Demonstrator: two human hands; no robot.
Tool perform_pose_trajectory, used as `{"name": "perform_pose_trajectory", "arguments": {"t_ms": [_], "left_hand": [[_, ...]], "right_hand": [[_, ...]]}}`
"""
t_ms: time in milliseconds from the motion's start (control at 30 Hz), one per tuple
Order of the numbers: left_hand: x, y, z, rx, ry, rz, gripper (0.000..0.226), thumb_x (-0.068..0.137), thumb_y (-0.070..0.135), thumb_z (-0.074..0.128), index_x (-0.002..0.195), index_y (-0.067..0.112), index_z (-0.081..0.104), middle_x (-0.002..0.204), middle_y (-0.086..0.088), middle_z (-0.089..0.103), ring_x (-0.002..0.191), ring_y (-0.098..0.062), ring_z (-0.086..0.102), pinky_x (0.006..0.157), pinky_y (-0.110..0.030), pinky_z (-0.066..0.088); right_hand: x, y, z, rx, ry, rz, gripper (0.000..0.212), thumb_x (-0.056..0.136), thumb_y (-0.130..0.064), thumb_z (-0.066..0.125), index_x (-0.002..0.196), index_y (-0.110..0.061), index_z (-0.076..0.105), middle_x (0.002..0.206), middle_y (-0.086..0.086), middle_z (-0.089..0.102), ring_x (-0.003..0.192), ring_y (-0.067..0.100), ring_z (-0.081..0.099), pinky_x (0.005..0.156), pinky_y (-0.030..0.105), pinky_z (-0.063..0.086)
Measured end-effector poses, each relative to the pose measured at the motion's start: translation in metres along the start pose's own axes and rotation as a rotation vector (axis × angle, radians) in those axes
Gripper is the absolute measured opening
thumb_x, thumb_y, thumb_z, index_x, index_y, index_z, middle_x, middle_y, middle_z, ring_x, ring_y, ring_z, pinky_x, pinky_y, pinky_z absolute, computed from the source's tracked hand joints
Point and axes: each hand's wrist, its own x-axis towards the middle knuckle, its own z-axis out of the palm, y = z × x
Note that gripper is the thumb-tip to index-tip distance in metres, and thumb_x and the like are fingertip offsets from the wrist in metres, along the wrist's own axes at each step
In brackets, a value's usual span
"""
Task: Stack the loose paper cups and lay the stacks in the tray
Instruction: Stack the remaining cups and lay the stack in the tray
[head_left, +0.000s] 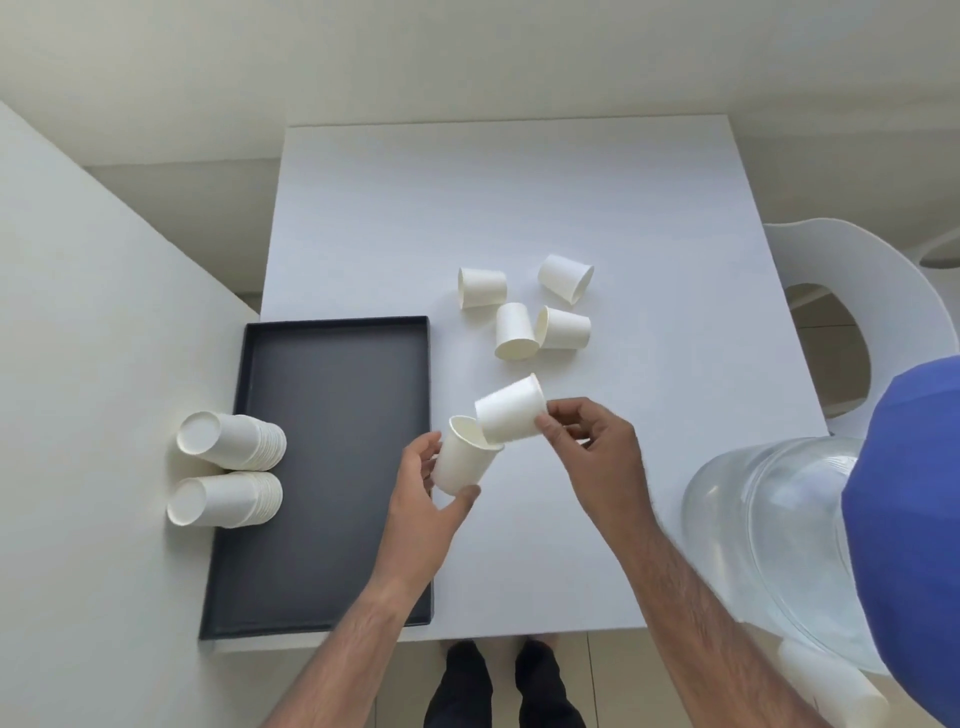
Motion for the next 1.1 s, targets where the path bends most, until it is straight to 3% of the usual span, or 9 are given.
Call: {"name": "perform_pose_trajectory", "arguments": {"t_ms": [233, 500, 667, 833, 1000, 1100], "left_hand": [[-0.012, 0.005, -0.011, 0.146, -0.078, 0.138, 0.075, 0.092, 0.028, 0.086, 0.138, 0.068, 0.042, 0.141, 0.044, 0.046, 0.129, 0.012, 0.052, 0.097, -0.015, 0.044], [-0.026, 0.0, -0.013, 0.055, -0.082, 0.066, 0.076, 0.09, 0.031, 0.088, 0.135, 0.071, 0.042, 0.139, 0.041, 0.049, 0.128, 0.003, 0.058, 0.096, -0.015, 0.048], [-0.031, -0.007, -0.011, -0.049, -0.075, -0.013, 0.073, 0.09, 0.03, 0.088, 0.137, 0.067, 0.045, 0.145, 0.032, 0.052, 0.132, -0.002, 0.059, 0.099, -0.018, 0.047], [-0.026, -0.005, -0.012, -0.048, -0.07, -0.018, 0.074, 0.092, 0.026, 0.086, 0.132, 0.072, 0.043, 0.144, 0.035, 0.05, 0.133, 0.0, 0.057, 0.098, -0.015, 0.045], [-0.016, -0.004, -0.02, -0.068, -0.057, -0.028, 0.071, 0.093, 0.022, 0.085, 0.142, 0.055, 0.046, 0.145, 0.026, 0.054, 0.134, -0.01, 0.06, 0.098, -0.016, 0.05], [-0.013, -0.001, -0.024, -0.07, -0.048, -0.034, 0.071, 0.094, 0.019, 0.085, 0.145, 0.049, 0.046, 0.146, 0.021, 0.055, 0.132, -0.012, 0.062, 0.096, -0.015, 0.052]], "right_hand": [[-0.029, 0.0, 0.011, -0.04, -0.189, -0.022, 0.007, 0.089, -0.033, 0.081, 0.095, -0.033, 0.084, 0.09, -0.021, 0.077, 0.076, 0.003, 0.065, 0.063, 0.008, 0.042], [-0.02, -0.004, 0.013, -0.015, -0.443, 0.042, 0.008, 0.094, -0.035, 0.076, 0.098, -0.034, 0.084, 0.099, -0.015, 0.074, 0.08, 0.005, 0.06, 0.071, 0.013, 0.044], [0.041, -0.005, 0.025, 0.168, -0.238, 0.208, 0.018, 0.098, -0.022, 0.072, 0.112, -0.03, 0.08, 0.106, -0.001, 0.079, 0.088, 0.007, 0.067, 0.066, 0.022, 0.055], [0.1, 0.005, 0.056, 0.416, -0.137, 0.376, 0.033, 0.101, -0.016, 0.064, 0.13, -0.028, 0.071, 0.123, 0.003, 0.07, 0.102, 0.019, 0.068, 0.078, 0.032, 0.061], [0.129, 0.012, 0.082, 0.44, -0.058, 0.404, 0.038, 0.1, -0.017, 0.064, 0.138, -0.023, 0.063, 0.117, 0.001, 0.069, 0.099, 0.019, 0.07, 0.069, 0.029, 0.06], [0.13, 0.016, 0.085, 0.383, -0.058, 0.396, 0.035, 0.103, -0.016, 0.062, 0.138, -0.016, 0.065, 0.129, 0.006, 0.066, 0.101, 0.017, 0.069, 0.069, 0.028, 0.058]]}}
